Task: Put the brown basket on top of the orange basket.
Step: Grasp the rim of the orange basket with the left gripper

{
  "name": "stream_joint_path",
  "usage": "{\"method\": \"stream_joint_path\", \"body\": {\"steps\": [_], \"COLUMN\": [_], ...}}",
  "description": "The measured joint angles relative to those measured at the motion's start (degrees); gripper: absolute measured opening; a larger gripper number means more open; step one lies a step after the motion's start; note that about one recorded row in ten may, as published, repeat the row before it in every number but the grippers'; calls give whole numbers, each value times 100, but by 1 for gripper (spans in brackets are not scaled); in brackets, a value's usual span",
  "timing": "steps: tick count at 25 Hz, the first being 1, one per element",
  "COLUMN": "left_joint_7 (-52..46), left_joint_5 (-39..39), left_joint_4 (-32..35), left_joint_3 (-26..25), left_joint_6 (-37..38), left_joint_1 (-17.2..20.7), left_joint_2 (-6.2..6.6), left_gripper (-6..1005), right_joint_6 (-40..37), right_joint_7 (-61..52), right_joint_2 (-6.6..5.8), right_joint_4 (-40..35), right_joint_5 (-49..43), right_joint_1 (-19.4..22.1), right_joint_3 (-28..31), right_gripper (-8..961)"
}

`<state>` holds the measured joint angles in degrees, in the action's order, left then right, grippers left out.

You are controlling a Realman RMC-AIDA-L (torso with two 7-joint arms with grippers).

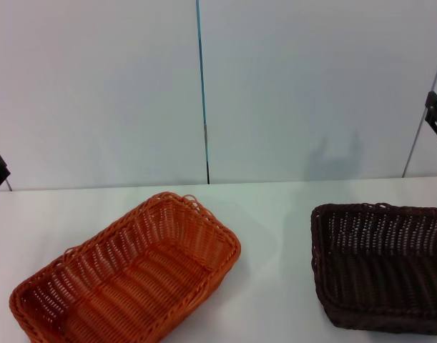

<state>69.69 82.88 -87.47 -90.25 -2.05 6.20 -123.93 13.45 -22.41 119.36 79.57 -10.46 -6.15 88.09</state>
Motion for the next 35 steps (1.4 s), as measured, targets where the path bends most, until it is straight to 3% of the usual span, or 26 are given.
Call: {"method": "stream_joint_path", "body": {"steps": [16, 27, 32, 34, 35], "left_joint_7": [5, -30, -113, -416, -416], "left_joint_5": [1, 4, 3, 14, 14], "left_joint_4": [-105, -1143, -839, -464, -464], "left_joint_3": [-15, -181, -397, -890, -890], "left_joint_6": [-165, -747, -988, -1696, -1696], "left_joint_1": [102, 1016, 860, 562, 562], "left_joint_2": [7, 18, 27, 41, 41], "left_gripper": [887, 886, 885, 885, 870], "right_joint_6": [0, -10, -4, -1, -1], "right_joint_7": [0, 0, 0, 0, 0], "right_joint_2": [0, -15, -19, -18, -17], "right_joint_4": [37, -8, -35, -36, -37], "right_joint_5": [0, 0, -3, -5, -6], "right_joint_1": [13, -55, -71, -69, -63], "right_joint_3": [-50, -53, -57, -63, -67], "right_gripper": [562, 562, 562, 563, 563]}}
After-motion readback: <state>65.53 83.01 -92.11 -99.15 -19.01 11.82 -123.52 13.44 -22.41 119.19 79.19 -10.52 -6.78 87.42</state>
